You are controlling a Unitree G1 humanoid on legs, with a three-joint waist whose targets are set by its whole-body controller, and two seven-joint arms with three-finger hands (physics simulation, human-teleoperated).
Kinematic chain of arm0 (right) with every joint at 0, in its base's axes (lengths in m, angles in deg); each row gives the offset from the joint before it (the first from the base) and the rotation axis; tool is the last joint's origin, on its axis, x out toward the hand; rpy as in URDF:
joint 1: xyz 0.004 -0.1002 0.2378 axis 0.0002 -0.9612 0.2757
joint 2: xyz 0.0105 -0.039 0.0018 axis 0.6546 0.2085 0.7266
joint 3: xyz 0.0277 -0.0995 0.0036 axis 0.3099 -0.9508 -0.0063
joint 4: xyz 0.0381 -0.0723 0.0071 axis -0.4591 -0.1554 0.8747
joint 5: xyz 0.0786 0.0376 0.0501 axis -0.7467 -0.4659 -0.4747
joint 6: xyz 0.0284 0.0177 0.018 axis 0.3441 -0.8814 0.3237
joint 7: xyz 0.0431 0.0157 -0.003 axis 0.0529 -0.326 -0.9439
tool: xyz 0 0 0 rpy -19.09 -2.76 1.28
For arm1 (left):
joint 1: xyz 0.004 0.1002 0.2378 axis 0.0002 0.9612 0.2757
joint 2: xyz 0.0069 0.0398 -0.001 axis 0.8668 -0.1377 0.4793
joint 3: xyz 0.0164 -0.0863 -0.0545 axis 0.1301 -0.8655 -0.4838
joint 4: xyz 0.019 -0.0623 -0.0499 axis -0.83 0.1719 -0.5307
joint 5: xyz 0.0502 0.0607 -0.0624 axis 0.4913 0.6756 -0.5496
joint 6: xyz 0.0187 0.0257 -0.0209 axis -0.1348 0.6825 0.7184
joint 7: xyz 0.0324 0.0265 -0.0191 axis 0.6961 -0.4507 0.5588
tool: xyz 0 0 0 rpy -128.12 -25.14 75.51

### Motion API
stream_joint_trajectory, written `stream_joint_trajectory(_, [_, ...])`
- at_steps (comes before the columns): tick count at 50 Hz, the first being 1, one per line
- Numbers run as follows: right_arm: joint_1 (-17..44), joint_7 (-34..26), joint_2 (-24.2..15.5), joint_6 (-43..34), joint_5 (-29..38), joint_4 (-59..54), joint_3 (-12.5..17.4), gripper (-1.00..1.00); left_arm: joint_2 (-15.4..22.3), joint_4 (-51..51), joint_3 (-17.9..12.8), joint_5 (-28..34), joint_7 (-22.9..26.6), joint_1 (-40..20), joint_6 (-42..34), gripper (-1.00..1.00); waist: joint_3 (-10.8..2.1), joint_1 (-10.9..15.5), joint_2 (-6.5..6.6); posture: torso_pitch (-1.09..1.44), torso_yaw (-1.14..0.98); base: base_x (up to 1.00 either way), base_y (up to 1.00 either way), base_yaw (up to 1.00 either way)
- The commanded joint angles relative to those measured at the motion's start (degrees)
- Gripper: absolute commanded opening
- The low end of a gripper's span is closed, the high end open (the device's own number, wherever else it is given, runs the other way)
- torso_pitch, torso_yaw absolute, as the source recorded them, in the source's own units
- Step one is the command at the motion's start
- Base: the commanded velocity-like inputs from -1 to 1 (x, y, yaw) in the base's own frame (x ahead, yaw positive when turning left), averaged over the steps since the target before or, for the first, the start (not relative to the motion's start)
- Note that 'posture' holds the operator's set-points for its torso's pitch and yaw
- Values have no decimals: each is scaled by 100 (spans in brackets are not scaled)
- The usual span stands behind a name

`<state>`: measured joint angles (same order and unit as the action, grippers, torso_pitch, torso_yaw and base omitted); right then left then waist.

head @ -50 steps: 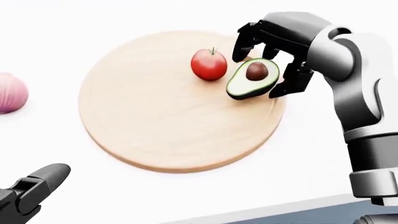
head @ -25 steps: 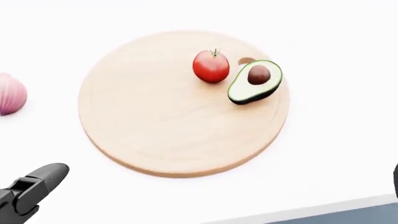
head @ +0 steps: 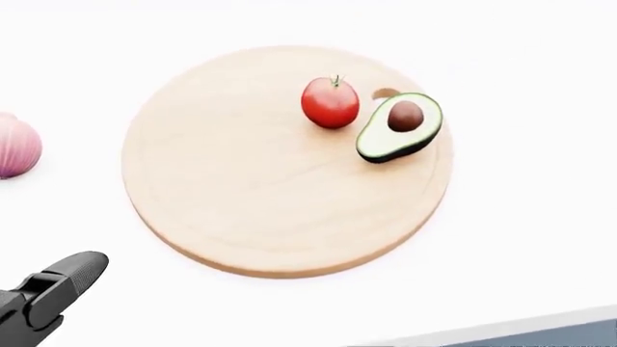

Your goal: Place the avocado, onion, tomato and bell pepper on the cutting board.

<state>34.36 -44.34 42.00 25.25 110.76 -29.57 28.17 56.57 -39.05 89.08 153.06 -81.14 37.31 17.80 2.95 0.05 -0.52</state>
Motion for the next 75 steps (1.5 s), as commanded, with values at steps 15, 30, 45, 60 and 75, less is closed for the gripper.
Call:
stream_joint_trajectory(15, [-726,297,-345,-426,-362,989,126,100,39,-204,-142,45,96,-225,17,100,-82,3,-34,0,0,0,0,0])
stream_joint_trajectory(30, [-853,347,-367,-346,-366,787,120,100,328,-615,-710,262,1117,-1441,-132,100,-104,-5,-37,0,0,0,0,0])
stream_joint_trajectory(45, [-823,343,-299,-321,-294,645,91,100,1271,-618,-1932,-127,2131,-2909,-671,100,-70,-13,8,0,0,0,0,0])
stream_joint_trajectory(60, [-889,325,-293,-346,-282,611,100,100,2555,-255,-2378,-476,2311,-3490,-1614,100,-48,-21,64,0,0,0,0,0])
stream_joint_trajectory(75, [-993,347,-213,-339,-237,579,88,100,3902,382,-2823,-1017,2398,-4215,-1998,100,-11,-46,111,0,0,0,0,0])
